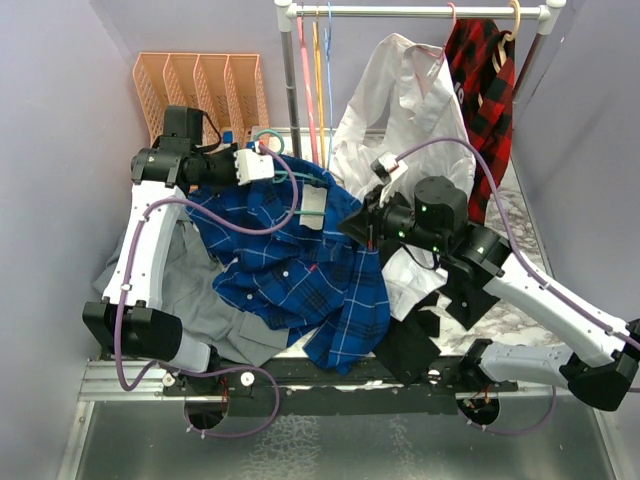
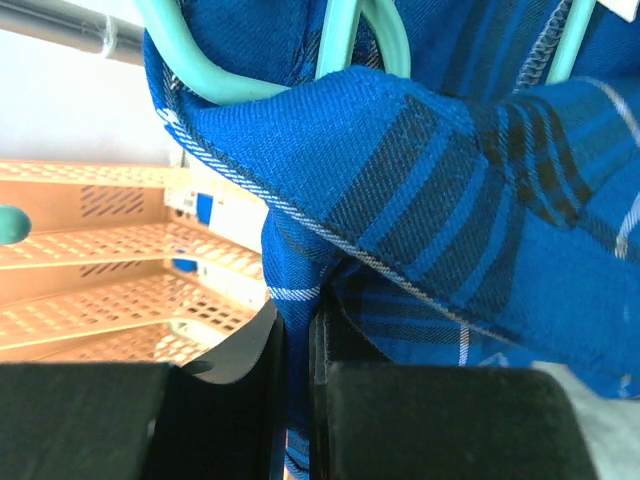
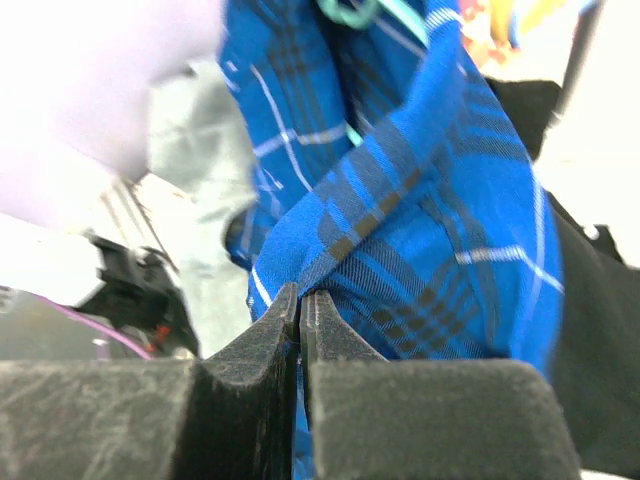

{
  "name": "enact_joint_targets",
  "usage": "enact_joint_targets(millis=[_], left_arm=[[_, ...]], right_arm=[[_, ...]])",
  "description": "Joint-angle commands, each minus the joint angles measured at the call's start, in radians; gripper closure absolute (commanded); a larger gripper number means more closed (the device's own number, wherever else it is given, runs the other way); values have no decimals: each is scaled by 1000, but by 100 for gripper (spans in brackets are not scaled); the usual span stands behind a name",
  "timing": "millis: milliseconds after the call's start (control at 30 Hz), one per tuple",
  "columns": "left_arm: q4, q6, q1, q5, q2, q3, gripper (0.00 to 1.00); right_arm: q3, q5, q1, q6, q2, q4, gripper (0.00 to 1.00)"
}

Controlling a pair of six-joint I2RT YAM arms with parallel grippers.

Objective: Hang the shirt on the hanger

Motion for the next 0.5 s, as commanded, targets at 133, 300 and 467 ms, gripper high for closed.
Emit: enact_joint_targets(millis=[133, 300, 467], left_arm=[[-89, -48, 11, 316, -72, -69, 100], [-280, 156, 11, 375, -118, -132, 100], [-379, 247, 22, 352, -165, -197, 100]], right_arm=[[83, -184, -2, 206, 93, 203, 99], [96, -178, -2, 160, 137, 176, 98], [147, -97, -3, 48, 119, 48, 86]])
